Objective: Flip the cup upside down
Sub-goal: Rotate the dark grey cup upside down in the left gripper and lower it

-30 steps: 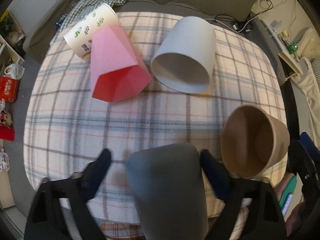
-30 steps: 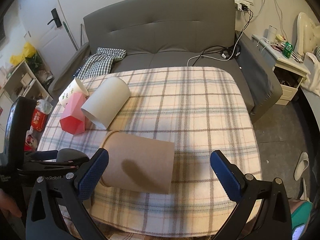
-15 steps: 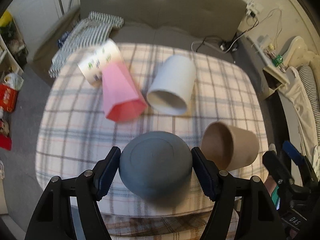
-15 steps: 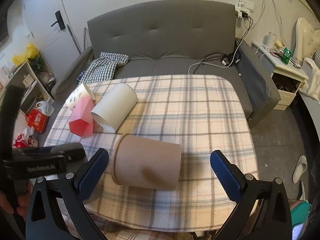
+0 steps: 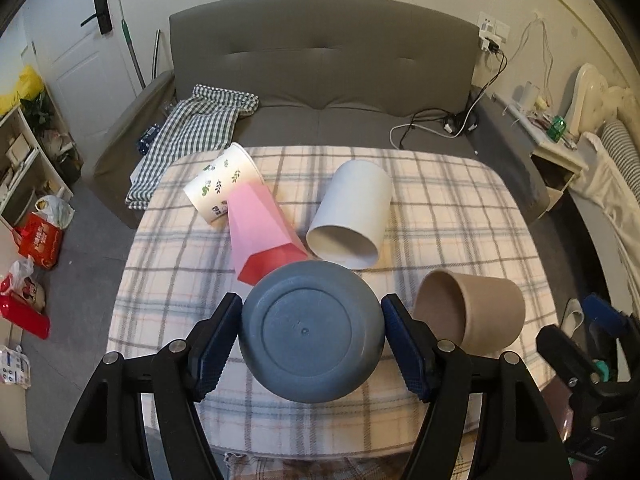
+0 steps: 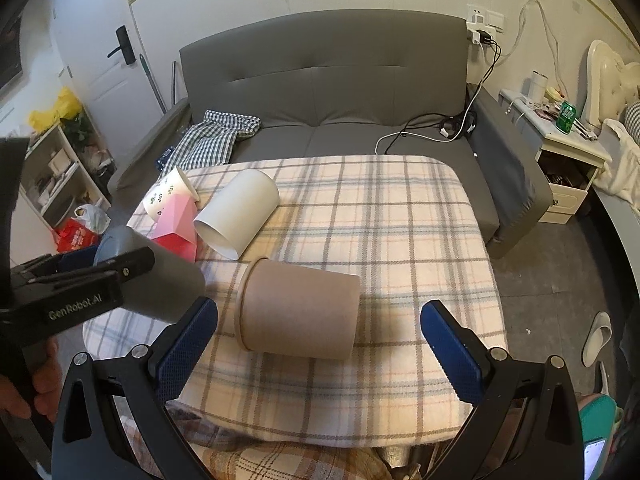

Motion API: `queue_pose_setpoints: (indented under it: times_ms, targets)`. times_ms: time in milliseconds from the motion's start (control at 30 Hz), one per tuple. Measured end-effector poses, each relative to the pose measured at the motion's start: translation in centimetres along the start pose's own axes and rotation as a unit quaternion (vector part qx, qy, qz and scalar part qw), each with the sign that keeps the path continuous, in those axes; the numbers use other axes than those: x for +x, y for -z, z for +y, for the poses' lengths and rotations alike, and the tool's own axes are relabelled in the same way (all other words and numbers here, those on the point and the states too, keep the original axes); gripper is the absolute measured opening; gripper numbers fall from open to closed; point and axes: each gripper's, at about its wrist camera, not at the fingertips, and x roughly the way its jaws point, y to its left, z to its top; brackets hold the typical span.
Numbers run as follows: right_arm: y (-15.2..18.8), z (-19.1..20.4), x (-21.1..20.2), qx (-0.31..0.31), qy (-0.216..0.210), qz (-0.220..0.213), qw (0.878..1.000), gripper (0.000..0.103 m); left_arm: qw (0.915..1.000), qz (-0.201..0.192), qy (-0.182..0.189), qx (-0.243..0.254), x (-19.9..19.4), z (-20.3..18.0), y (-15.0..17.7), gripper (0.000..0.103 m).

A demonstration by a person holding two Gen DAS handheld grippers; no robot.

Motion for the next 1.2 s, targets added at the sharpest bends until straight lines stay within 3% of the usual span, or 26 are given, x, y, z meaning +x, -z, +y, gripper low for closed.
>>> queue_pose_setpoints:
  times_ms: [1200]
  targets:
    - [0.7,-1.4,1.5,0.018,-0.006,0.016,1.000,0.102,0.9983,0.030,-0.009,0.050,2.1,-3.4,1.1,0.074]
